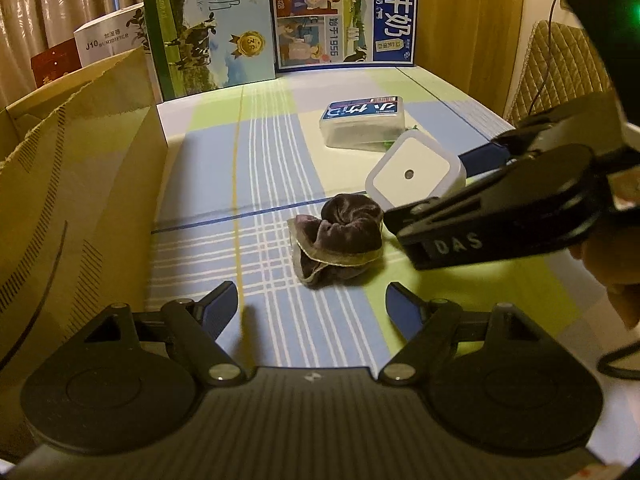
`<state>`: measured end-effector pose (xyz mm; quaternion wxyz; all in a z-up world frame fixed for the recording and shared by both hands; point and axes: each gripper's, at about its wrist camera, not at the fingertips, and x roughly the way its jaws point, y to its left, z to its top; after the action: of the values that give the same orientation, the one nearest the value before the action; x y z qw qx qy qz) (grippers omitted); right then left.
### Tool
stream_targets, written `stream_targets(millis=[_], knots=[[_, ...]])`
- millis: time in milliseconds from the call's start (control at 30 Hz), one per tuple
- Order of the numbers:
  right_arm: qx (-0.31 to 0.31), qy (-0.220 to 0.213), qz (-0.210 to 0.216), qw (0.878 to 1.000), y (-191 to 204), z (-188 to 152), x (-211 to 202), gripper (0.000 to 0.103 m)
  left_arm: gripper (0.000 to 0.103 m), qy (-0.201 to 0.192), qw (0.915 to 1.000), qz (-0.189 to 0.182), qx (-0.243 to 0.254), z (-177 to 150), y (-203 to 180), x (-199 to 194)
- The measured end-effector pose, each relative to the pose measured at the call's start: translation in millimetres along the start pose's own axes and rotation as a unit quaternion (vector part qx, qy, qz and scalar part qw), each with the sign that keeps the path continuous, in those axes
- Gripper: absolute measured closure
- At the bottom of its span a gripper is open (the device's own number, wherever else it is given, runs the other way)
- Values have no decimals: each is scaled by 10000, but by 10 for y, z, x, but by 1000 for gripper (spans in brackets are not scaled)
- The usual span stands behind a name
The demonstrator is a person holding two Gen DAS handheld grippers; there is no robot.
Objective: Organize objects
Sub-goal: 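Grasp the white night-light plug with right tool while left tool grasps brown scrunchie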
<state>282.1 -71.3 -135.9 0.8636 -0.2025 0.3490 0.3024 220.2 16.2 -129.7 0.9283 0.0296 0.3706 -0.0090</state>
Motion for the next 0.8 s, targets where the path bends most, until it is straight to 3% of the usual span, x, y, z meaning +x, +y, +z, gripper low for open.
stream_targets(millis=[100, 167, 267, 700, 800], knots=[[140, -4, -64, 9999, -52, 4, 37, 43, 25, 10, 10000, -1, 9, 3, -5, 20], [347, -42, -67, 9994, -118, 11, 1, 62, 25, -1, 10000, -5, 1, 19, -12, 28], [564, 66, -185, 9982, -207, 4, -63, 78, 25, -24, 10000, -17, -30, 68, -32, 55], [1696, 110, -91, 9854, -562, -123, -265, 78, 25, -151, 9998, -101, -22, 246, -110, 196], [1836, 110, -172, 9828, -590, -141, -315, 78, 32, -99, 9999, -102, -26, 266, -102, 244]])
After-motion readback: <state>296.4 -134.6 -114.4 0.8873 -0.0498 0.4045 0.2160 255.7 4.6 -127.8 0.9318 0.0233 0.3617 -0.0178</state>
